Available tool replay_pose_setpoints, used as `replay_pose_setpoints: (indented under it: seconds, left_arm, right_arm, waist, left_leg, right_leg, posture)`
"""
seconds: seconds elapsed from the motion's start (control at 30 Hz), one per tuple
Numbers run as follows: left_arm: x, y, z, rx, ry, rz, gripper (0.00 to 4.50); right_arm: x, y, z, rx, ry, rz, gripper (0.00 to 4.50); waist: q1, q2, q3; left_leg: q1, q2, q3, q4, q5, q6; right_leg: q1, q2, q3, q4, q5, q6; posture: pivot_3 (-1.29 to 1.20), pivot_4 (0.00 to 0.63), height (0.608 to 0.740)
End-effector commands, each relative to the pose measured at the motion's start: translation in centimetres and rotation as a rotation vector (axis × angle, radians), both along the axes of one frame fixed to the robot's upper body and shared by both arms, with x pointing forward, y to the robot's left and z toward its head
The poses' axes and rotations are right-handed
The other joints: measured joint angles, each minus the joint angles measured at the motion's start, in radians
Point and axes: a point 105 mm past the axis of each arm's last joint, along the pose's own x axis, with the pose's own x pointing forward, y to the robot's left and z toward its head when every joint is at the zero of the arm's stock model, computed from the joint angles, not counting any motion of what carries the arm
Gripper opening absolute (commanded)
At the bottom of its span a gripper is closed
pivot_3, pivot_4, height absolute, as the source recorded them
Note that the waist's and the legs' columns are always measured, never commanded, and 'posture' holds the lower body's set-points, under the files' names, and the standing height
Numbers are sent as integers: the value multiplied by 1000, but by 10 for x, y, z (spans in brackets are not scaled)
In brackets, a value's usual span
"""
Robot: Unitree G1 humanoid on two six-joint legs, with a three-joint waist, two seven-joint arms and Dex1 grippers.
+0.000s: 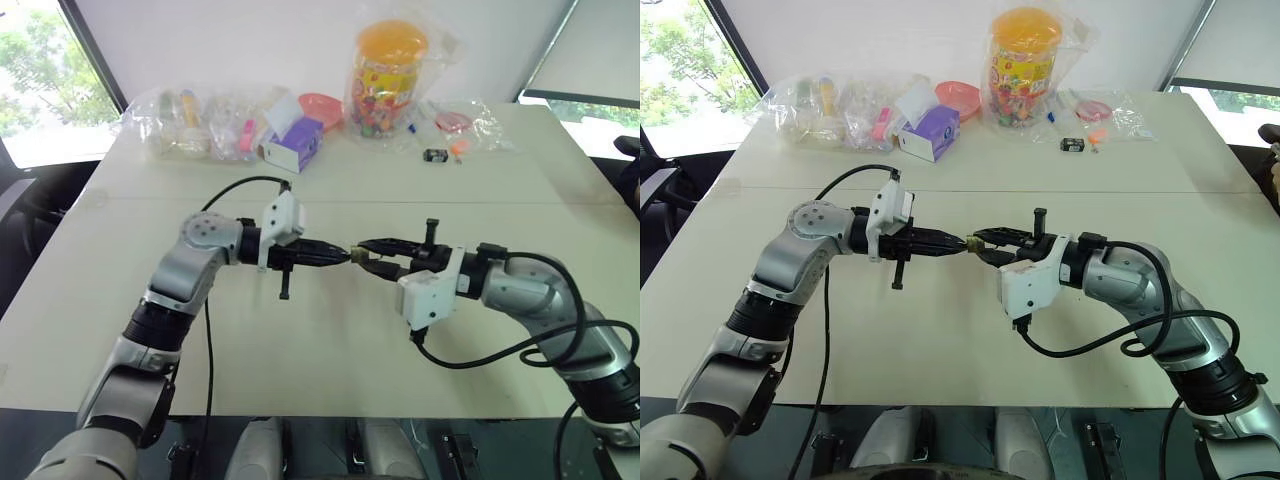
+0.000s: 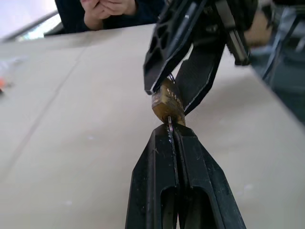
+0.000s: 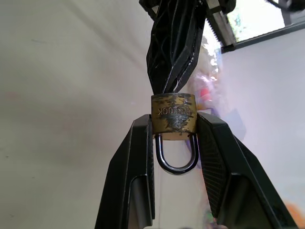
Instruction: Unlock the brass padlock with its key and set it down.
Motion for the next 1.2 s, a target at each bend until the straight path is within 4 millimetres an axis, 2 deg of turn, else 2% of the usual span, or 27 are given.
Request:
replay_pose_setpoints:
  seconds: [0.03,0.13,0.23,0.33,0.43,0.47,0.53,0.57,0.7,0.8,1.07,1.2]
  left_arm:
    - [-4,-9,4,8,-230,-47,14]
    - [-1,-9,3,-3,-308,-47,14]
    - [2,-7,0,-29,-233,-18,14]
    - [5,-2,-1,-68,55,34,14]
    - [-8,10,4,-135,550,-5,14]
    - [-14,12,7,-151,656,-35,14]
    - [-15,14,14,-196,776,-45,559]
    - [-16,14,14,-198,800,-46,861]
    - [-15,11,13,-203,814,-23,2874]
    - [-16,6,14,-213,840,-30,2874]
    - [1,-9,5,-235,828,52,2874]
    - [4,-14,0,-228,829,56,2874]
  right_arm:
    - [-5,7,11,29,-18,45,707]
    - [-3,6,10,19,-14,43,707]
    - [-2,5,8,12,-16,41,707]
    - [-1,4,8,4,-22,41,707]
    - [0,4,7,-1,-17,42,707]
    - [0,4,7,-2,-18,43,707]
    - [1,4,6,-6,-22,44,707]
    - [1,4,5,-7,-22,44,707]
    - [2,4,5,-11,-27,43,707]
    - [3,3,6,-13,-31,43,707]
    - [2,4,7,-18,-44,47,707]
    - [1,6,8,-15,-49,50,707]
  waist:
    - [0,0,0]
    - [1,0,0]
    - [0,0,0]
    - [-1,0,0]
    - [-4,0,0]
    - [-7,0,0]
    - [-7,0,0]
    - [-6,0,0]
    - [1,0,0]
    - [0,0,0]
    - [-1,0,0]
    - [-1,0,0]
  left_leg:
    - [0,0,0,0,0,0]
    - [0,0,0,0,0,0]
    - [0,0,0,0,0,0]
    - [0,0,0,0,0,0]
    - [0,0,0,0,0,0]
    - [0,0,0,0,0,0]
    - [1,1,0,0,0,0]
    - [1,1,-1,0,0,0]
    - [0,0,-1,1,0,0]
    - [0,0,0,1,0,0]
    - [1,0,0,1,0,0]
    - [0,0,0,1,0,0]
  right_leg:
    - [0,0,0,0,0,0]
    - [0,0,0,0,0,0]
    - [0,0,0,0,0,0]
    - [0,0,0,0,0,0]
    - [0,1,0,1,0,0]
    - [0,1,0,1,0,0]
    - [0,1,0,1,0,0]
    - [0,1,0,2,0,0]
    - [0,0,0,2,0,0]
    - [0,-1,0,1,0,0]
    - [0,0,0,2,0,0]
    - [0,0,0,1,0,0]
  posture:
    - [0,150,740]
    - [0,150,740]
    - [0,150,740]
    - [0,150,740]
    - [0,150,740]
    - [0,150,740]
    - [0,150,740]
    - [0,150,740]
    - [0,150,740]
    - [0,150,740]
    - [0,150,740]
    - [0,150,740]
